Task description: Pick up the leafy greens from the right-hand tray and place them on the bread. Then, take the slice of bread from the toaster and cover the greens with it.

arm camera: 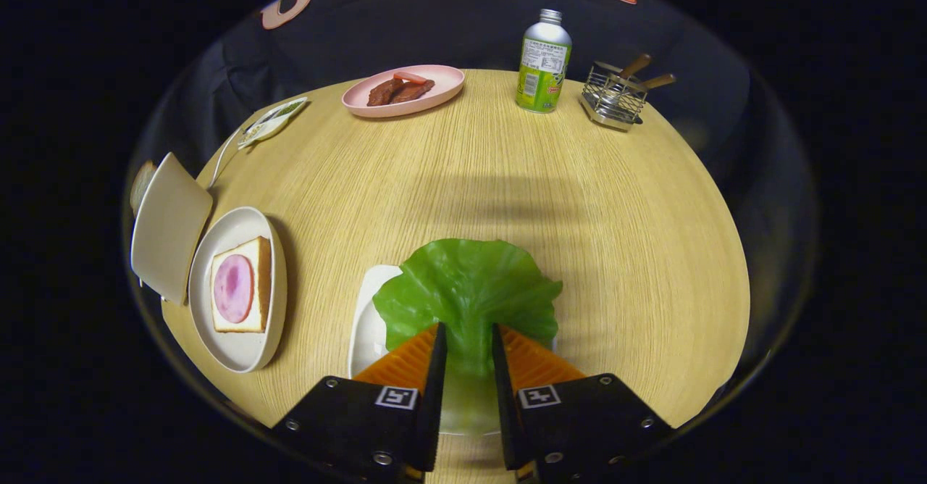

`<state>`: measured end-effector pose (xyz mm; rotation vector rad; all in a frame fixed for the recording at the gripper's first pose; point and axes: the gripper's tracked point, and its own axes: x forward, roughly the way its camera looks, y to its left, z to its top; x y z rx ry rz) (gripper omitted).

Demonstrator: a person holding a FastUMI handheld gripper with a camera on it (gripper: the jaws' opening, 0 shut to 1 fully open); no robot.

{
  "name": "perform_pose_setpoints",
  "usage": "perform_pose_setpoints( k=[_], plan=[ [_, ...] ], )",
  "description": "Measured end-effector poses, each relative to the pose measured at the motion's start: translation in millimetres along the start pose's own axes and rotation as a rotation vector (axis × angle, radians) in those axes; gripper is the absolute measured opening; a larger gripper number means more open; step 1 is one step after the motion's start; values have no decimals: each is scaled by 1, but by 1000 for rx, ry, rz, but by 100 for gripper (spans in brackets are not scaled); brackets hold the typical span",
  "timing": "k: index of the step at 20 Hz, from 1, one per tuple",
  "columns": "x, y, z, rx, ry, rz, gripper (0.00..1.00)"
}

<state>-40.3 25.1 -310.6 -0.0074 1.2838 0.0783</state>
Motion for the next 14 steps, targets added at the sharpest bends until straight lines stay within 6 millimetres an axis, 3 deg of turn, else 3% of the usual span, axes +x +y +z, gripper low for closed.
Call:
perform_pose_setpoints(
  k=[1,3,5,14],
  plan=[
    [-1,1,0,10,-2,0,24],
    [-1,1,1,23,-9,-1,10],
    [-3,6,2,37,-19,20,3],
    [-47,37,26,52,-128,140,2]
  ],
)
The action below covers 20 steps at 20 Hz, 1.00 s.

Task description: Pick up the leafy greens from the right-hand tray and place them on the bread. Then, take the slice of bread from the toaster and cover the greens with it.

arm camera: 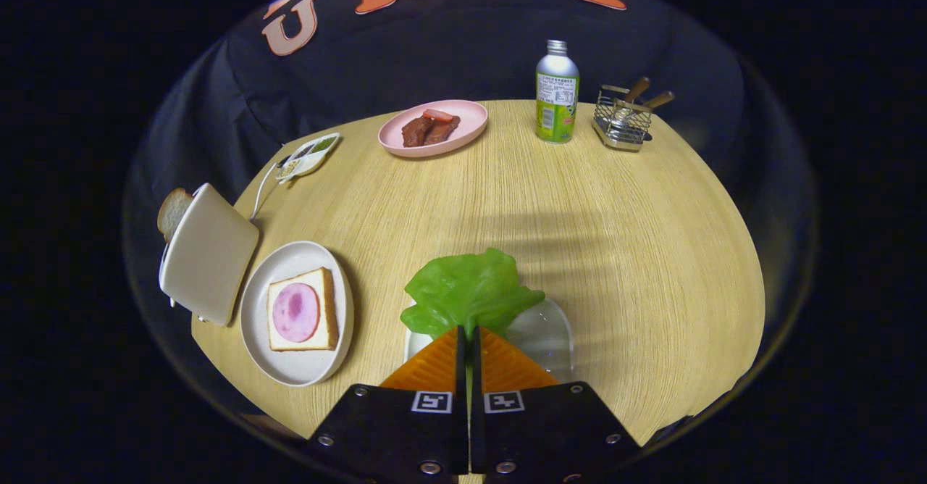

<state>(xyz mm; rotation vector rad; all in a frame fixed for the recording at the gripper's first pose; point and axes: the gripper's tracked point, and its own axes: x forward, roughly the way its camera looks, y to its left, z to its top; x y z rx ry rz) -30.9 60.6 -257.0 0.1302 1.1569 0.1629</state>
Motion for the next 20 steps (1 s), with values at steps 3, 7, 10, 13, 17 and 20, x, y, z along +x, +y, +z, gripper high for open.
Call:
perform_pose_setpoints(
  k=[3,7,10,13,17,20],
  plan=[
    [-10,16,9,-13,-32,31,2],
    [-19,47,21,-47,-72,92,2],
    [-25,81,29,-83,-89,157,2],
    [-27,116,29,-134,-90,216,2],
    [-18,154,25,-174,-57,283,1],
    [-3,177,17,-177,-18,328,1]
  ],
)
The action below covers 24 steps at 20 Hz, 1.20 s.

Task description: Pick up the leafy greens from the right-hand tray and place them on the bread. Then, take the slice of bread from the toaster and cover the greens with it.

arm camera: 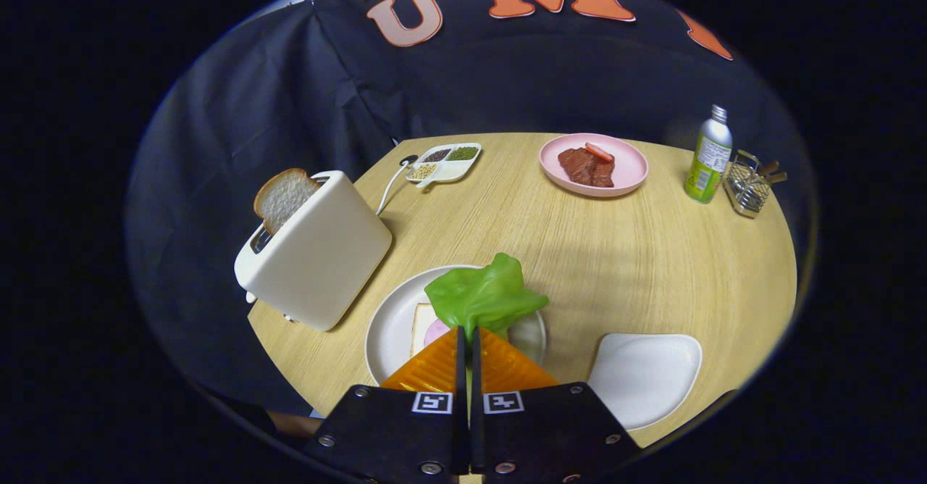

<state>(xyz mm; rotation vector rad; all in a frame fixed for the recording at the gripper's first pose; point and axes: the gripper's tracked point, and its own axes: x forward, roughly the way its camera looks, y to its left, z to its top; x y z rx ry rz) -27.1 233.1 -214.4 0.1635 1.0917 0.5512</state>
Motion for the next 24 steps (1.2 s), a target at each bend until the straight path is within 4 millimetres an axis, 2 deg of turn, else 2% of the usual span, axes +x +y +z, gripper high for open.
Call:
perform_pose_setpoints(
  k=[5,10,14,17,19,22,24],
  plan=[
    [31,12,-12,3,69,40,2],
    [43,-6,-8,6,67,-9,6],
    [50,-7,-17,0,88,-13,14],
    [56,-7,-25,-11,109,-24,30],
    [59,-4,-28,-23,117,-26,35],
    [52,3,-21,-18,102,-39,36],
    [43,7,-7,-34,75,-56,46]
  ],
)
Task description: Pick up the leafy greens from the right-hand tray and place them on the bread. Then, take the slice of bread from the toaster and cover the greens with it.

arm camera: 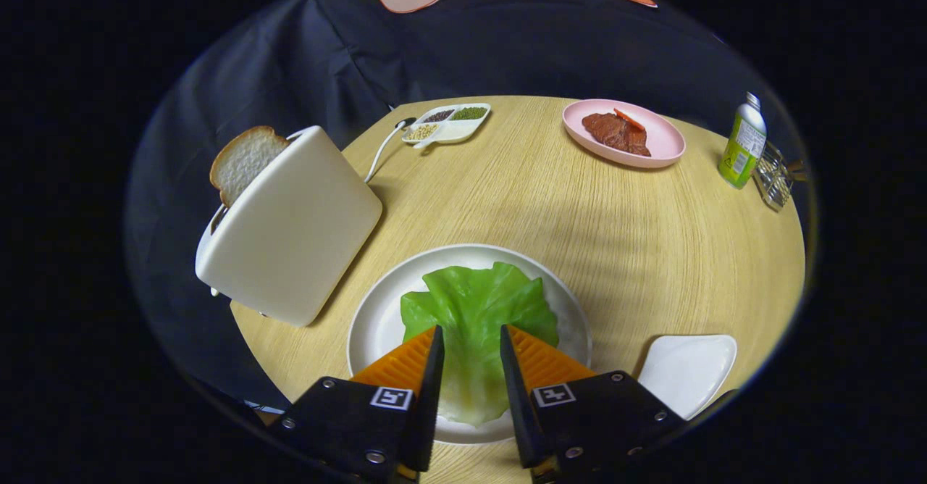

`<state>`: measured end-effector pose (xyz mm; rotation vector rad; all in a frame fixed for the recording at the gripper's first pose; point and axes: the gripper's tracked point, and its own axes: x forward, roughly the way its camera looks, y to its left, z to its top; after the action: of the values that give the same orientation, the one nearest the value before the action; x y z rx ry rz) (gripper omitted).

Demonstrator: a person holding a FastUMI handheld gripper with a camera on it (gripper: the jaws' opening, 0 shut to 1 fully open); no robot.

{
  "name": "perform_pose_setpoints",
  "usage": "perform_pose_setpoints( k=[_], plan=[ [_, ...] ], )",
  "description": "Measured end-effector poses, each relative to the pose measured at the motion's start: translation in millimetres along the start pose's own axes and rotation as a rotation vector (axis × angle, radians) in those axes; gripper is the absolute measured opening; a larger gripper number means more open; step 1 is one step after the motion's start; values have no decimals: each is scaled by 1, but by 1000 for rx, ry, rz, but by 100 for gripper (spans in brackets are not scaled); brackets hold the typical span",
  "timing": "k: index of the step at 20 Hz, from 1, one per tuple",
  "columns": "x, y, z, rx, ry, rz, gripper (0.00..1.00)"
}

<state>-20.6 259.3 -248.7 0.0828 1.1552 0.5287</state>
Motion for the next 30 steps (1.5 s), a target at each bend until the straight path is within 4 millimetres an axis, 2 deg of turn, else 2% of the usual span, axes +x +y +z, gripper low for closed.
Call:
perform_pose_setpoints(
  k=[1,5,9,16,20,22,26,30],
  plan=[
    [-8,3,8,-10,-15,-10,56],
    [-32,35,41,6,-40,-2,79],
    [-40,81,68,-17,-14,36,88],
    [-41,159,137,-10,-26,98,91],
    [-40,197,164,24,-18,133,91],
    [-33,207,171,10,-6,122,91],
    [-15,218,171,13,43,86,91],
    [2,221,172,19,80,42,84]
  ],
)
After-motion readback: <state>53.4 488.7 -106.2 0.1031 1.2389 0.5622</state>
